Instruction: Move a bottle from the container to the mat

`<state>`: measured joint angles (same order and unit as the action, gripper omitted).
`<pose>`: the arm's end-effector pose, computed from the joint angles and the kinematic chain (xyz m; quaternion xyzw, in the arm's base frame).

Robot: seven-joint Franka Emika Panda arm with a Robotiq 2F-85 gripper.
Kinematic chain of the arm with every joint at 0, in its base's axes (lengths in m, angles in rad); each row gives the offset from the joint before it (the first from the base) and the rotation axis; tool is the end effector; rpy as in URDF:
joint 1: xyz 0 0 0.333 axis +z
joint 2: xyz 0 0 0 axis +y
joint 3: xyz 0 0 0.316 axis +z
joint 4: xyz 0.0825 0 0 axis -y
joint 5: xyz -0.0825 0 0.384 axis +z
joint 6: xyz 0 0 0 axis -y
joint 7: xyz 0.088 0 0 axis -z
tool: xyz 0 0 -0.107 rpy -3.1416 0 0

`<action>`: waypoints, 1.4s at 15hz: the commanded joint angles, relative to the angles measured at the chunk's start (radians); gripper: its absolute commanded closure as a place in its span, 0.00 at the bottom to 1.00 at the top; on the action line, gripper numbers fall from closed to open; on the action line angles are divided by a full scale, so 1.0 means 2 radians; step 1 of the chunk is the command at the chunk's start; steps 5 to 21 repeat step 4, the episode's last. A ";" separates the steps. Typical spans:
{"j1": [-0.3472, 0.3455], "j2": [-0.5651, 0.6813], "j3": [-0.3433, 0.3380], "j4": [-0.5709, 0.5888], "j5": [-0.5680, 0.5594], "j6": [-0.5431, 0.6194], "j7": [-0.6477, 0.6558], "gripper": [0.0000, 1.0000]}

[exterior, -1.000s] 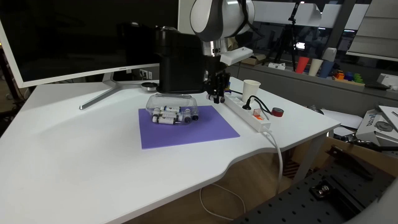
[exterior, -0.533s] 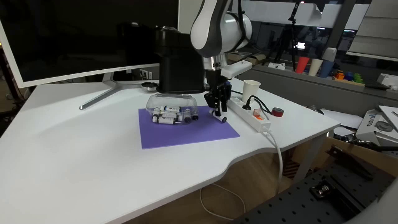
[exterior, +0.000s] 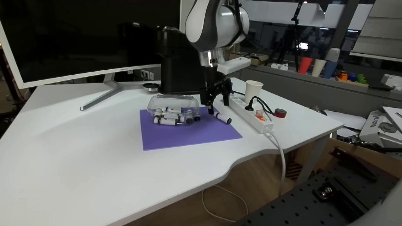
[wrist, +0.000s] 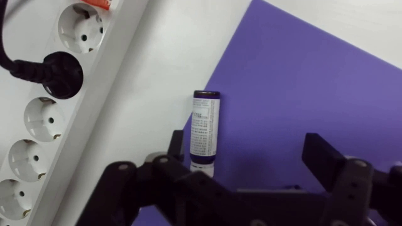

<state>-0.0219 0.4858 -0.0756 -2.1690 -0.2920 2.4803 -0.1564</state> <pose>0.5386 -0.0532 0.1531 0.9795 0.1538 -0.0989 0.0850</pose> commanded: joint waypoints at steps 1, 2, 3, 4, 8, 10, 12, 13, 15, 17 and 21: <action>0.022 -0.058 -0.006 -0.033 -0.003 -0.025 0.054 0.00; 0.027 -0.069 -0.006 -0.038 -0.005 -0.033 0.066 0.00; 0.032 -0.083 -0.006 -0.046 -0.009 -0.039 0.081 0.00; 0.036 -0.094 -0.006 -0.052 -0.013 -0.046 0.091 0.00; 0.036 -0.094 -0.006 -0.052 -0.013 -0.046 0.091 0.00; 0.036 -0.094 -0.006 -0.052 -0.013 -0.046 0.091 0.00; 0.036 -0.094 -0.006 -0.052 -0.013 -0.046 0.091 0.00; 0.036 -0.094 -0.006 -0.052 -0.013 -0.046 0.091 0.00; 0.036 -0.094 -0.006 -0.052 -0.013 -0.046 0.091 0.00; 0.036 -0.094 -0.006 -0.052 -0.013 -0.046 0.091 0.00; 0.036 -0.094 -0.006 -0.052 -0.013 -0.046 0.091 0.00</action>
